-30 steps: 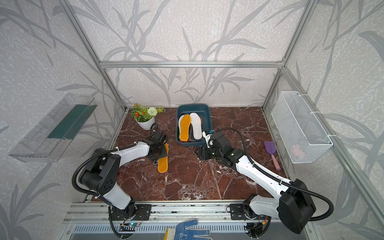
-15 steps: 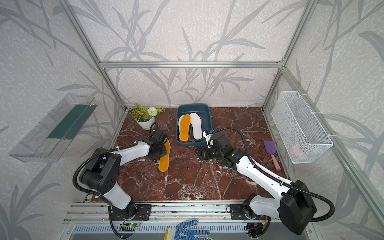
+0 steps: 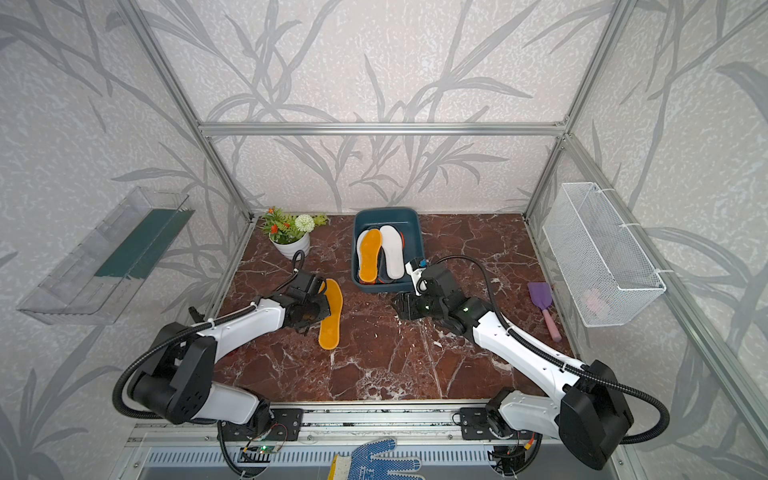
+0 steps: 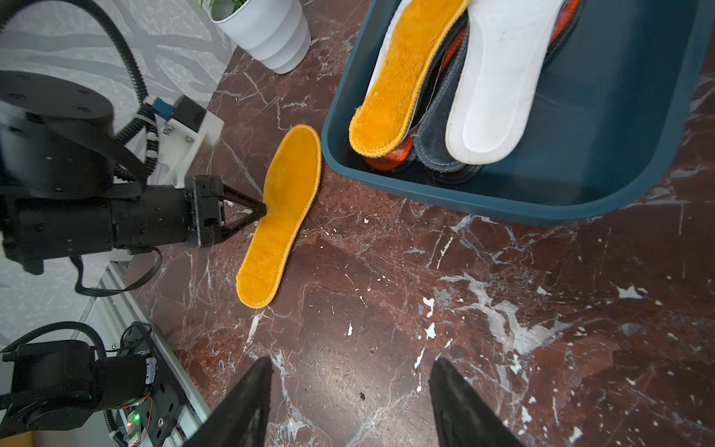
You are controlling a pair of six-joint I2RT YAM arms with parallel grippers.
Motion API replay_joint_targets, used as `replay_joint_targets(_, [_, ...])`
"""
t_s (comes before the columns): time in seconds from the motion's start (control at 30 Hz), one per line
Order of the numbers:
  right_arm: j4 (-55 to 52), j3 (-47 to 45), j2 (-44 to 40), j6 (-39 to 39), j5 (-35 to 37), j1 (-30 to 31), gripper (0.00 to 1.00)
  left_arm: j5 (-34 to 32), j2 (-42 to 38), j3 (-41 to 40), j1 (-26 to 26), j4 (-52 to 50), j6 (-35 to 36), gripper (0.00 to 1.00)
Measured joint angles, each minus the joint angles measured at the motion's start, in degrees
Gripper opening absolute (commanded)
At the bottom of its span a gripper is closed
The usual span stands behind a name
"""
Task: Put the insoles into the storage box
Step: Pick up the insole from the center of the board.
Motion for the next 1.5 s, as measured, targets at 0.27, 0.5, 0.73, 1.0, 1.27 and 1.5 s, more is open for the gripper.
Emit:
replay_joint_targets(0.27, [0.0,0.0,0.0,0.0,-0.6,0.0,0.64,1.4,-7.1,-2.7,0.0,4.3,0.1,0.00])
replay_joint_targets(0.5, [3.3,0.0,0.9,0.2,-6.6,0.1,0.64,5.3,-14.9,-8.0,-0.5,10.4,0.3,0.00])
replay_joint_targets(0.73, [9.8,0.0,4.0,1.6,-12.0,1.7,0.63,9.1,-22.5,-8.9,-4.4,17.8,0.9,0.00])
replay_joint_targets(1.0, [14.4,0.4,9.2,4.0,-13.9,3.0,0.56,11.0,-24.4,-8.9,-8.1,23.3,0.9,0.00])
replay_joint_targets(1.27, [17.4,3.5,10.5,5.2,-14.4,3.0,0.53,12.0,-24.2,-8.9,-10.3,24.8,0.9,0.00])
replay_joint_targets(1.5, [19.3,4.9,13.5,6.6,-14.4,3.1,0.30,12.3,-24.0,-8.9,-10.8,26.2,0.8,0.00])
